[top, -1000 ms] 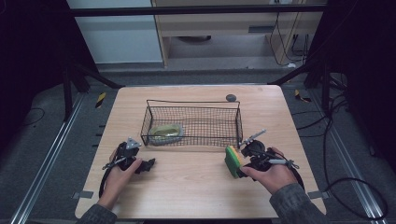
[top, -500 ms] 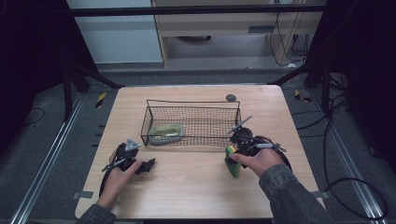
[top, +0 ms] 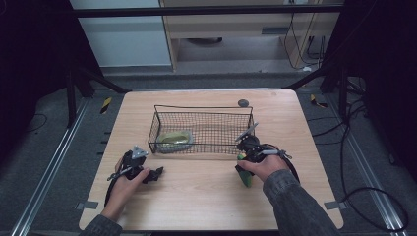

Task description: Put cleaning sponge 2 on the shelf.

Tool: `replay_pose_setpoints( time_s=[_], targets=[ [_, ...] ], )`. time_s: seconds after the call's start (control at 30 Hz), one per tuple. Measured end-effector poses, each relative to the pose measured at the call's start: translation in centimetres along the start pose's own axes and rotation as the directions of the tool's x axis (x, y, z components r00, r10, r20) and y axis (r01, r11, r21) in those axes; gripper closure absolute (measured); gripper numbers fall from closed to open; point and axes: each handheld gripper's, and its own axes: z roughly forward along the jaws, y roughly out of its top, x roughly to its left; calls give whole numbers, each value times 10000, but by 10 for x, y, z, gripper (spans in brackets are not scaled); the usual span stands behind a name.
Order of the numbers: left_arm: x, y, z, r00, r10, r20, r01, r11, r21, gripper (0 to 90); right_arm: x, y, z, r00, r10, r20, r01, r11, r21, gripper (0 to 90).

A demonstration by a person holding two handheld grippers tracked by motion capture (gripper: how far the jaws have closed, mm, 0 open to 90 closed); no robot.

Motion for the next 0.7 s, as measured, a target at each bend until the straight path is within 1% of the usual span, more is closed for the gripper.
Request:
replay_pose_setpoints(
  time_s=[0.03,0.1,0.13,0.17,0.2,0.23,0.33,0.37,0.4,0.43,0.47,0.5,0.53,0.57,0.6,0.63,0.67,0.7],
  targets=[
    [0,0,0,10000,3,-1,-3,10000,-8,0,1,0,4,9999,-80,-61,81,9999,152,391],
    [0,0,0,10000,0,1,0,10000,-20,0,2,0,5,9999,-113,-63,114,9998,170,518],
    [0,0,0,10000,-1,-1,1,10000,-28,0,1,-1,4,9997,-127,-190,131,9997,189,571],
    [0,0,0,10000,0,2,0,10000,-30,0,1,-1,4,9996,-153,-238,157,9997,183,604],
    [0,0,0,10000,0,2,0,10000,-30,0,1,-1,4,9996,-153,-238,157,9997,183,604],
    [0,0,0,10000,15,6,-15,10000,-30,0,-1,-2,1,9990,-282,-348,287,9995,157,635],
    [0,0,0,10000,14,13,-14,10000,-32,0,-3,-5,-2,9989,-287,-360,290,9996,75,637],
    [0,0,0,10000,26,17,-25,10000,-40,0,-7,-7,-5,9986,-395,-351,391,9992,-130,638],
    [0,0,0,10000,26,17,-25,10000,-40,0,-7,-7,-5,9986,-395,-351,391,9992,-130,638],
    [0,0,0,10000,29,24,-29,10000,-42,0,-11,-11,-10,9990,-365,-242,358,9990,-262,639],
    [0,0,0,10000,29,24,-29,10000,-42,0,-11,-11,-10,9990,-365,-242,358,9990,-262,639],
    [0,0,0,10000,37,28,-37,10000,-41,0,-17,-15,-14,9994,-306,-183,298,9988,-401,639],
    [0,0,0,10000,37,28,-37,10000,-41,0,-17,-15,-14,9994,-306,-183,298,9988,-401,639],
    [0,0,1,10000,44,32,-44,10000,-45,0,-24,-19,-18,9994,-326,-106,320,9980,-540,639],
    [1,0,0,10000,49,32,-49,10000,-45,0,-24,-19,-18,9994,-326,-106,320,9980,-540,639],
    [1,0,0,10000,52,32,-52,10000,-44,0,-31,-23,-22,9996,-275,-9,273,9975,-659,639],
    [1,0,0,10000,52,30,-52,10000,-45,0,-31,-23,-22,9996,-275,-9,273,9975,-659,639],
    [0,0,0,10000,40,31,-40,10000,-53,0,-38,-26,-26,9997,-237,82,242,9967,-777,639]
  ],
)
